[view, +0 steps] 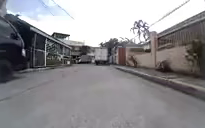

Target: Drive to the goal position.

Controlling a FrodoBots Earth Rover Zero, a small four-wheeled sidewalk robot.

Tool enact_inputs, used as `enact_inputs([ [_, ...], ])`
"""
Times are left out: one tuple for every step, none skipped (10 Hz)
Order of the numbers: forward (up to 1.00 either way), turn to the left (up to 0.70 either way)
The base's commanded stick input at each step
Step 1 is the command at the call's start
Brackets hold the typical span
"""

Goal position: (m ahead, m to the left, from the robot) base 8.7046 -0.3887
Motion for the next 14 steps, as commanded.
enact_inputs([
  [1.00, 0.00],
  [1.00, 0.00],
  [1.00, 0.00],
  [1.00, 0.00],
  [1.00, 0.00],
  [1.00, -0.01],
  [1.00, -0.17],
  [1.00, -0.33],
  [1.00, -0.31],
  [1.00, -0.19],
  [1.00, -0.07],
  [1.00, 0.00],
  [1.00, 0.00],
  [1.00, 0.00],
])
